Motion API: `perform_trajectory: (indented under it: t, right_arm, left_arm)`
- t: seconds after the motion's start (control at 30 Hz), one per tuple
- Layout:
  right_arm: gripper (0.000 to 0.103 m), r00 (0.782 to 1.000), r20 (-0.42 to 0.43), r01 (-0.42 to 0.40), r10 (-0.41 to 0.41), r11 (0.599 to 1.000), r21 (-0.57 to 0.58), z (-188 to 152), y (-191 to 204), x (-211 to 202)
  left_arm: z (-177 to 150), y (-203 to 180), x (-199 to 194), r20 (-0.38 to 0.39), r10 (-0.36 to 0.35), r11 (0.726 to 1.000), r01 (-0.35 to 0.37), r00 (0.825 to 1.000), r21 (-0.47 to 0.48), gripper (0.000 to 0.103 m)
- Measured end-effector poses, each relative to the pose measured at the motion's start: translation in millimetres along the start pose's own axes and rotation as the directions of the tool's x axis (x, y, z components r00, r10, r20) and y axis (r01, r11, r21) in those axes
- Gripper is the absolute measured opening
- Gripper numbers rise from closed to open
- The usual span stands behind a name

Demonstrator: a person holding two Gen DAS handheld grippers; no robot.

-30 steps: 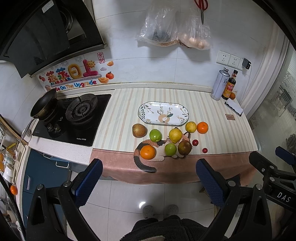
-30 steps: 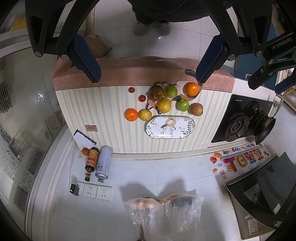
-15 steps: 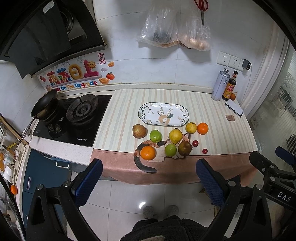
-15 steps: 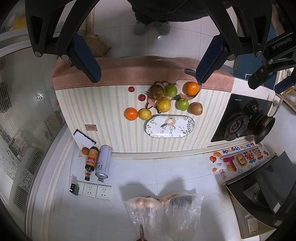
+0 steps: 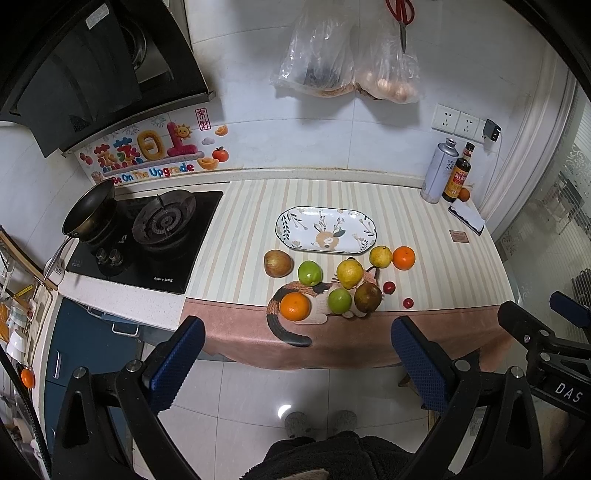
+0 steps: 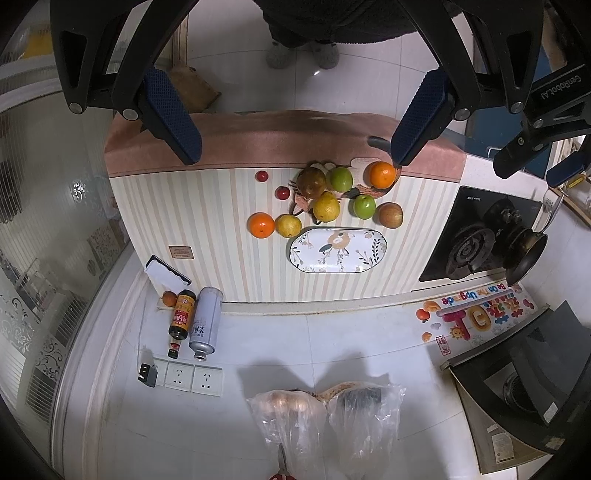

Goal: Organize fruits

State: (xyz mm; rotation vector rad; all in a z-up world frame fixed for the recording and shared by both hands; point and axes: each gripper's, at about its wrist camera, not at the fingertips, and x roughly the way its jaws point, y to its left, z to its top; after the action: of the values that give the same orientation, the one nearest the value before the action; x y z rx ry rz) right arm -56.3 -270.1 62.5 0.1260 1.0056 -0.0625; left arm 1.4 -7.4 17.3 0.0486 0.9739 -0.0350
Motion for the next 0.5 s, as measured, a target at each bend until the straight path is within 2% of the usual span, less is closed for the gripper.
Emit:
perform_trajectory:
  t: [0.2, 0.3, 0.37, 0.5]
  right_arm:
    - [0.103, 1.000, 0.013, -0.024, 0.023, 1.000, 0.011, 3, -4, -1]
    - [0.103, 0.995, 0.024, -0.095, 0.093, 0.994, 0.061, 4, -16, 8]
    - [0.103, 0.992, 0.016, -0.128, 0.127, 0.989, 0.080, 6, -24, 22]
    - [0.103, 0.982, -0.032, -0.185, 0.189, 0.979, 0.089, 9, -32, 62]
  left_arm:
    - [1, 0, -1, 0.001, -0.006, 1.000, 0.006, 1.000, -0.002, 0.103]
    - [8, -2, 2, 0.031, -0.009, 1.000, 0.009, 0.999, -0.011, 0.103]
    - [10, 0, 8, 0.057, 0.016, 1.000, -0.014, 0.998, -0.024, 0.103]
    - [17, 7, 39, 0.064, 0.123, 0.990, -0.118, 0.990, -0.073, 0.103]
